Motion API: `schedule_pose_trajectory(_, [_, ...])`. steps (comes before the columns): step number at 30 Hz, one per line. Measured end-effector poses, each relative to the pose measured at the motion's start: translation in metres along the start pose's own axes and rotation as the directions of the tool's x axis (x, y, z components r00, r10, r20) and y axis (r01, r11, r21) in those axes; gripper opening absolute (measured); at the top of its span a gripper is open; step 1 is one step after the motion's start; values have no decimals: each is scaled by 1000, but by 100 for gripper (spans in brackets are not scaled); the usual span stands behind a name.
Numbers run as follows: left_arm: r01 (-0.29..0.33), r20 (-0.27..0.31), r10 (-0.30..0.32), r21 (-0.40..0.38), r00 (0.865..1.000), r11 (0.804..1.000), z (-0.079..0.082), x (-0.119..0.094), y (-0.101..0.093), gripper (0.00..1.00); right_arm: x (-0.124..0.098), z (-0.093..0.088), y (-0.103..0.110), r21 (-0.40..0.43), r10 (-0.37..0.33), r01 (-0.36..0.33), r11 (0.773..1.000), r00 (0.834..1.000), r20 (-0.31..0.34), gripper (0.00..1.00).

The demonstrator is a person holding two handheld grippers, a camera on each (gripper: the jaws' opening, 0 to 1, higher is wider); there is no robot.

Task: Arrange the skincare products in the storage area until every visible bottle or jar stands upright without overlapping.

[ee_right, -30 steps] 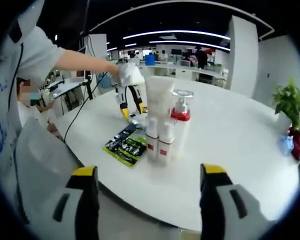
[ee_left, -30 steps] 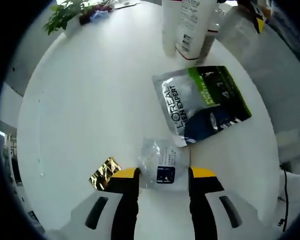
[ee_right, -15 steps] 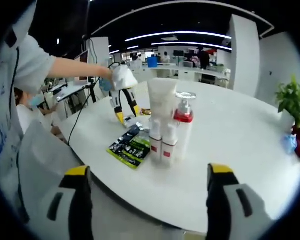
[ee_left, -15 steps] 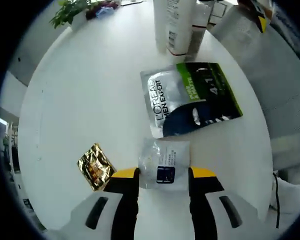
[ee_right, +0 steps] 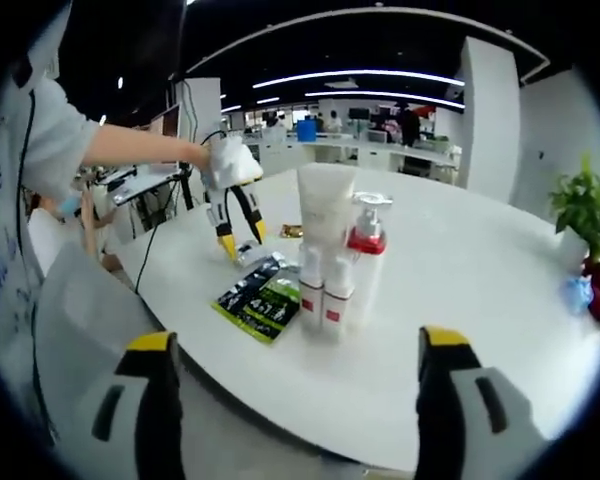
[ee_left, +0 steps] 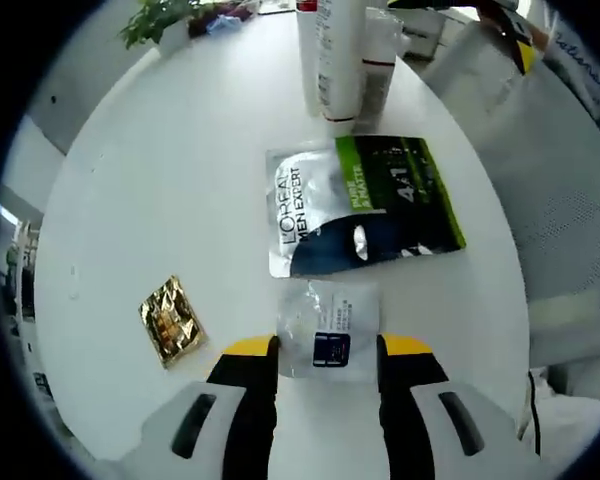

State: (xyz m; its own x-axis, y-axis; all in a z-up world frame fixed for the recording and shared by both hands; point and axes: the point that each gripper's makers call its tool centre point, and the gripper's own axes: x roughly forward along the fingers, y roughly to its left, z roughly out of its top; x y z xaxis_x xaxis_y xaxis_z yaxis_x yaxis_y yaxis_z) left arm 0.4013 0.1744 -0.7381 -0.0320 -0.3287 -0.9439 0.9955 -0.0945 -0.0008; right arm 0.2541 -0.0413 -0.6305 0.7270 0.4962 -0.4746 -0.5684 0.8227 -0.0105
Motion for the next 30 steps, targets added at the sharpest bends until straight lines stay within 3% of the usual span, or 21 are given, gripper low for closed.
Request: schedule_pose_trajectory(30, [-28, 6, 29, -133, 1000, 991, -4, 5, -65, 36, -3, 6, 4, -1, 12, -12, 1000, 999, 39, 100])
